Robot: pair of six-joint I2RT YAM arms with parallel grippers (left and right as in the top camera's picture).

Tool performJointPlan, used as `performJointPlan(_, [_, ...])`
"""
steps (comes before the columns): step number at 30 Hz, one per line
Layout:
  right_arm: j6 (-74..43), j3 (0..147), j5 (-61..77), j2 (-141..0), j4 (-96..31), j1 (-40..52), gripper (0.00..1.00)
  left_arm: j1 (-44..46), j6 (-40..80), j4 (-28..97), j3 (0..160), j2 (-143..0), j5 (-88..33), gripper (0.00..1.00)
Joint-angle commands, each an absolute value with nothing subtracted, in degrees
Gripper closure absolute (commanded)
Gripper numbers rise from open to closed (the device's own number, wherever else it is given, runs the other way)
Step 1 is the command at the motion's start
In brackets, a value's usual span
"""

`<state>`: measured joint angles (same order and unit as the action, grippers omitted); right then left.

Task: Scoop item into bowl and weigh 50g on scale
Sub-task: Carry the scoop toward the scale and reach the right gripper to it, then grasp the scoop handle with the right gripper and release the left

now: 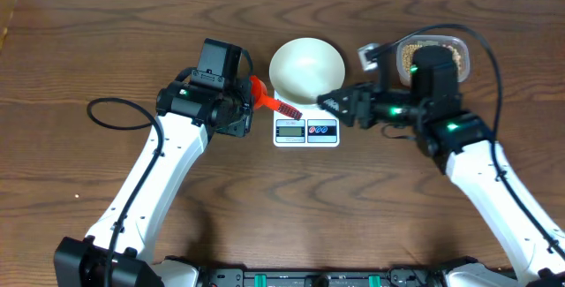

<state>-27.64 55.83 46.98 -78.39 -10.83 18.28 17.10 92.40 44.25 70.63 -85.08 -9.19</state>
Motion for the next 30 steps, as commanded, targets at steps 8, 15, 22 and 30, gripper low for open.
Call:
performJointPlan(8, [-31.18, 56.93, 38.35, -78.87, -7.03, 26.35, 0.48, 17.19, 94.59, 44.53, 70.63, -85.73, -16.23, 0.93])
performJointPlan(15, [-31.24, 56.93, 35.16, -78.89, -7.09, 29.71, 0.53, 17.19, 94.61, 45.12, 70.63, -85.73, -17.39, 0.93])
performJointPlan(22, [-32.80, 56.88, 31.20, -78.87, -7.05, 32.21, 0.59, 17.19, 94.61, 45.84, 70.63, -85.73, -17.58, 0.93])
performJointPlan(30, [-33.45, 56.88, 28.47, -78.89, -7.03, 33.69, 0.64, 17.19, 94.59, 46.24, 70.63, -85.73, -18.50, 0.92])
